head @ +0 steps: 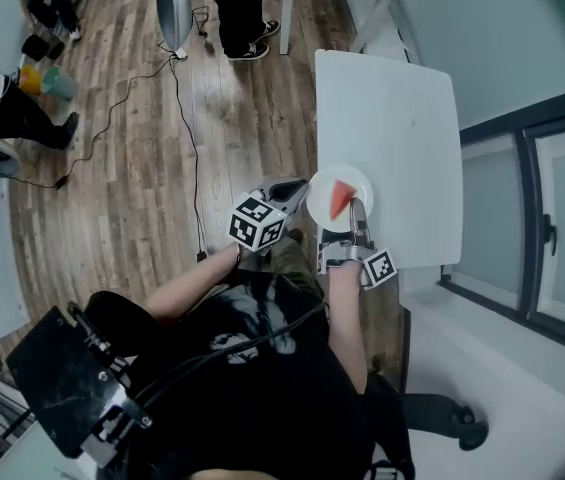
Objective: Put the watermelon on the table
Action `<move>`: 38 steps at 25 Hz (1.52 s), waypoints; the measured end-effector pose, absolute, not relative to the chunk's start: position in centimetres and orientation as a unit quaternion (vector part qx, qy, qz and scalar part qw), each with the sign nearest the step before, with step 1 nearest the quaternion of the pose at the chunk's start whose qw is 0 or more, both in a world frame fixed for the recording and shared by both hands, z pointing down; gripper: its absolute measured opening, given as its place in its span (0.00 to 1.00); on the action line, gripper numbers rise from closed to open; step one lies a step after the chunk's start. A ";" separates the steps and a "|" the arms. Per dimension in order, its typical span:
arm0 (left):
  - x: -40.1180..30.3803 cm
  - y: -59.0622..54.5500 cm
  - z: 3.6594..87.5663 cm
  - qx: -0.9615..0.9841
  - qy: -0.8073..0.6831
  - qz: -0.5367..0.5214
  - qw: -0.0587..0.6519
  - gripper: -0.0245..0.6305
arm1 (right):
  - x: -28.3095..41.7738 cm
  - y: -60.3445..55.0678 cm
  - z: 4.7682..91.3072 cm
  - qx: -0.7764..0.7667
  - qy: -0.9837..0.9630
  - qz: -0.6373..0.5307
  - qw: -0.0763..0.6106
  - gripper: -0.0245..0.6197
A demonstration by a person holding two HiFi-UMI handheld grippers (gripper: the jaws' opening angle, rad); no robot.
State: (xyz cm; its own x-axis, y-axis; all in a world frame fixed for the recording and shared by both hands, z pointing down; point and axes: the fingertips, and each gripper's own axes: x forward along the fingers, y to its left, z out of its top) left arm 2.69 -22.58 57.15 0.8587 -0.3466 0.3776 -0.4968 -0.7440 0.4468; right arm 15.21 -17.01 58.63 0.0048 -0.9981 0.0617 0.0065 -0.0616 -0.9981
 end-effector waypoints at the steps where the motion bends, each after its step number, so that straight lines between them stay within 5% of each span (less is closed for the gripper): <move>1: 3.0 -23.3 57.5 0.923 -0.229 0.139 0.277 0.04 | 15.5 -17.6 59.0 -0.517 0.480 -0.520 0.483 0.09; 11: 12.2 -32.4 65.5 0.917 -0.248 0.179 0.257 0.04 | 24.2 -28.1 68.4 -0.535 0.468 -0.537 0.454 0.09; 29: 12.8 -40.4 70.8 0.897 -0.248 0.223 0.291 0.05 | 27.5 -38.9 79.5 -0.599 0.397 -0.578 0.386 0.09; 34: 11.0 -41.1 70.5 0.888 -0.253 0.219 0.317 0.04 | 27.8 -41.1 81.6 -0.634 0.428 -0.577 0.286 0.09; 38: 10.0 -41.7 70.1 0.882 -0.260 0.215 0.329 0.04 | 28.5 -42.1 81.7 -0.686 0.477 -0.534 0.130 0.09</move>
